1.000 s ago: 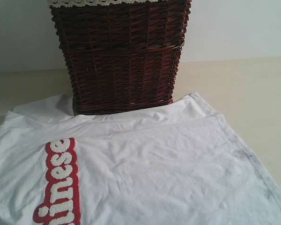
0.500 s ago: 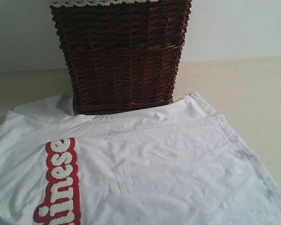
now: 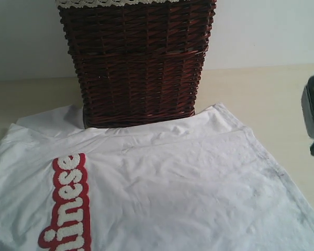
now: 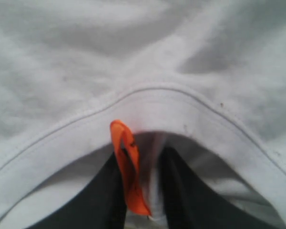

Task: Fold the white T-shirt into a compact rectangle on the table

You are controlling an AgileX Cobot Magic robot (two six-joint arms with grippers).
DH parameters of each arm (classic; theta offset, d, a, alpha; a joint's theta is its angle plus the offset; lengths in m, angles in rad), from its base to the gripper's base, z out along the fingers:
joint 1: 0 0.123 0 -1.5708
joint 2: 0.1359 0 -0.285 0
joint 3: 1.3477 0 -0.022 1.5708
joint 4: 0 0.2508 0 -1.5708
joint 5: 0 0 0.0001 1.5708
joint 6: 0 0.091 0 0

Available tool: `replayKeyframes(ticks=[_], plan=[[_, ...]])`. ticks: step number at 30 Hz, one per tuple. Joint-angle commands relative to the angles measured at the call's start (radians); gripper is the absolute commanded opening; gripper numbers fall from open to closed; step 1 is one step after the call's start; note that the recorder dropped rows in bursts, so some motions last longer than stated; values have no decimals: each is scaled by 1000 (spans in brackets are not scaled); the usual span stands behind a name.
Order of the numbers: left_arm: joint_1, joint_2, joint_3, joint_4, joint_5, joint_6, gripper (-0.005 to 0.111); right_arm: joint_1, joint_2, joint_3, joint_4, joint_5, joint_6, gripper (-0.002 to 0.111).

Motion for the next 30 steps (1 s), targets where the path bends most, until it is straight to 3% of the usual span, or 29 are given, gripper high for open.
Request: replayKeyframes(ticks=[1,5,9,19,23,27,30], plan=[[-7,8,6,7,-49,3,26,-115,103,-55,224,110,-473,0],[-7,8,6,7,-49,3,26,-137,160,-74,484,-26,-455,0],[-7,8,6,7,-49,3,26,-137,184,-76,525,-76,-317,0],[-7,8,6,7,-49,3,26,-137,295,-94,-8,163,-331,10],[-7,8,6,7,-49,3,26,-137,295,-94,14,140,-475,10],[-7,8,6,7,-49,3,26,-137,295,-94,39,133,-475,11],[-7,8,6,7,-49,3,26,-137,295,-94,39,126,-475,27]])
